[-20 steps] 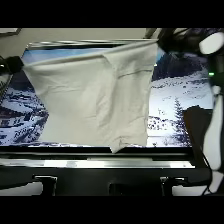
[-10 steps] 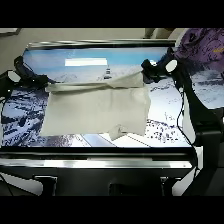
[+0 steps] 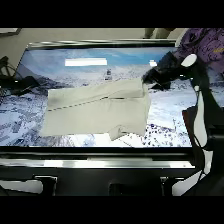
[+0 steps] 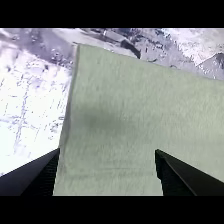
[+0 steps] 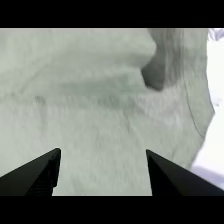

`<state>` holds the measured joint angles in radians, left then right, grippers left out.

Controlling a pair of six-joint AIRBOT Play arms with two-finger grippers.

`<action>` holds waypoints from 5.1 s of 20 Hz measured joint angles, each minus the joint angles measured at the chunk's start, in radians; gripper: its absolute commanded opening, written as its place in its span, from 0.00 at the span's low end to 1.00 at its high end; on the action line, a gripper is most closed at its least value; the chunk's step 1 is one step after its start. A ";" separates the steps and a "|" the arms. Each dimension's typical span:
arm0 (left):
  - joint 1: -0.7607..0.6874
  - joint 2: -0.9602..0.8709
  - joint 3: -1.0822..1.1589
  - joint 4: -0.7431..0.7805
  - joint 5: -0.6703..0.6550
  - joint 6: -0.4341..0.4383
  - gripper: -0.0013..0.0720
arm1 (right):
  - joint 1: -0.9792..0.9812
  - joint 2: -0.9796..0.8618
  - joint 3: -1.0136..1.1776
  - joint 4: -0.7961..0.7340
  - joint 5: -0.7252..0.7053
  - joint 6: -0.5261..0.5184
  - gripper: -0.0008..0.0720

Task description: Fold the clothes and pants, and hang the long-sleeved shirts on hangers.

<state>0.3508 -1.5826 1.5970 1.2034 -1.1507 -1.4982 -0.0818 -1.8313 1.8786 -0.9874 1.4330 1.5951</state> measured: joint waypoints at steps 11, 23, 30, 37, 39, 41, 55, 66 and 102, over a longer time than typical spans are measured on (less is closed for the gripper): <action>0.179 0.228 -0.348 -0.100 -0.072 0.052 0.94 | -0.132 0.274 -0.828 0.152 -0.066 -0.329 0.82; 0.187 0.241 -0.410 -0.104 -0.085 0.055 0.94 | -0.136 0.259 -1.010 0.341 -0.227 -0.418 0.76; 0.190 0.241 -0.411 -0.101 -0.093 0.039 0.94 | -0.060 0.249 -1.069 0.338 -0.279 -0.435 0.13; 0.318 0.310 -0.576 -0.069 -0.088 0.035 0.94 | -0.035 0.268 -1.076 0.342 -0.349 -0.435 0.07; 0.381 0.328 -0.672 -0.119 -0.077 0.078 0.94 | -0.034 0.290 -1.077 0.329 -0.364 -0.434 0.07; 0.428 0.334 -0.755 -0.188 -0.063 0.140 0.94 | -0.034 0.316 -1.078 0.317 -0.376 -0.432 0.07; 0.434 0.259 -0.901 -0.335 -0.014 0.278 0.92 | -0.034 0.367 -1.078 0.349 -0.334 -0.417 0.07; 0.364 0.216 -0.904 -0.315 0.050 0.265 0.06 | -0.034 0.401 -1.078 0.352 -0.333 -0.417 0.07; 0.095 0.724 0.282 0.070 0.015 -0.047 0.04 | -0.033 0.849 0.168 0.098 -0.330 -0.064 0.07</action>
<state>0.4454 -0.8585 1.8790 1.2732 -1.1358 -1.5455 -0.1150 -0.9821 2.0464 -0.8894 1.1034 1.5314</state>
